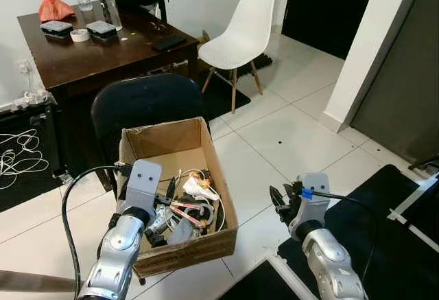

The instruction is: Picking trash to rubbish bin

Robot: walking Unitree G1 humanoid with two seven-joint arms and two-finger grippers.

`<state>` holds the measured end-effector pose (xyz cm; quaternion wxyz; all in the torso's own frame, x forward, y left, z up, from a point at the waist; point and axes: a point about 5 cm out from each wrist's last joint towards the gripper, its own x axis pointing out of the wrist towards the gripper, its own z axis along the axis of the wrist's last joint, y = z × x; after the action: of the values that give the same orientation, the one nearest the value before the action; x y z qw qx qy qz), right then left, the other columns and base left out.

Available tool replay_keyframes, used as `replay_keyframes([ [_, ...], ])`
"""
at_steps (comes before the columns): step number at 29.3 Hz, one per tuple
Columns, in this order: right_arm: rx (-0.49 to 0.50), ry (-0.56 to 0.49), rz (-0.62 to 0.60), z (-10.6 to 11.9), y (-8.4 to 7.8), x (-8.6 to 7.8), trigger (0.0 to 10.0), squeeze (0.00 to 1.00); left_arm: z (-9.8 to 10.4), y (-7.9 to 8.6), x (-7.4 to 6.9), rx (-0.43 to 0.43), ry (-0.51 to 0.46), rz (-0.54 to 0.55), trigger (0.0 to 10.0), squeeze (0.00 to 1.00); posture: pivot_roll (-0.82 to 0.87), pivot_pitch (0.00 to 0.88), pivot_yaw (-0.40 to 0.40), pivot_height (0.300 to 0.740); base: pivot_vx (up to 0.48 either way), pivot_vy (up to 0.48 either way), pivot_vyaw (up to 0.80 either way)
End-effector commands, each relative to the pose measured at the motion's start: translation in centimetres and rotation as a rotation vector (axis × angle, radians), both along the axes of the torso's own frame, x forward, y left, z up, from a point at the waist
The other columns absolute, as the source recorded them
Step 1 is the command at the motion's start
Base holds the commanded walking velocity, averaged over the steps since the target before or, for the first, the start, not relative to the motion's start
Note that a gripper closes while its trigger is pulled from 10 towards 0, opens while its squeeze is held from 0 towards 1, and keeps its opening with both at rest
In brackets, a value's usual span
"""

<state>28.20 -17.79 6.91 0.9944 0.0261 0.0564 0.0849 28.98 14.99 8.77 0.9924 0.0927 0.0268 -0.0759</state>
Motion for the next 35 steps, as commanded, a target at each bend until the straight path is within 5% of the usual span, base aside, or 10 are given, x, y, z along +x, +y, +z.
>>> replay_keyframes([
  [1, 0.010, 0.014, 0.004, -0.28, 0.25, -0.07, 10.0, 0.00, -0.25, 0.04, 0.07, -0.005, 0.012, 0.008, 10.0, 0.00, 0.05, 0.043, 0.041, 0.740, 0.000, 0.000, 0.00],
  [19, -0.007, 0.006, 0.021, -0.19, 0.45, -0.38, 10.0, 0.00, -0.03, -0.17, 0.72, -0.035, 0.010, 0.007, 10.0, 0.00, 0.02, 0.042, 0.057, 0.740, 0.000, 0.000, 0.00],
  [35, -0.029, 0.011, 0.030, -0.35, 0.89, -0.63, 10.0, 0.00, -0.34, -0.05, 0.44, -0.043, 0.016, 0.019, 10.0, 0.00, 0.02, 0.038, 0.052, 0.740, 0.000, 0.000, 0.80],
])
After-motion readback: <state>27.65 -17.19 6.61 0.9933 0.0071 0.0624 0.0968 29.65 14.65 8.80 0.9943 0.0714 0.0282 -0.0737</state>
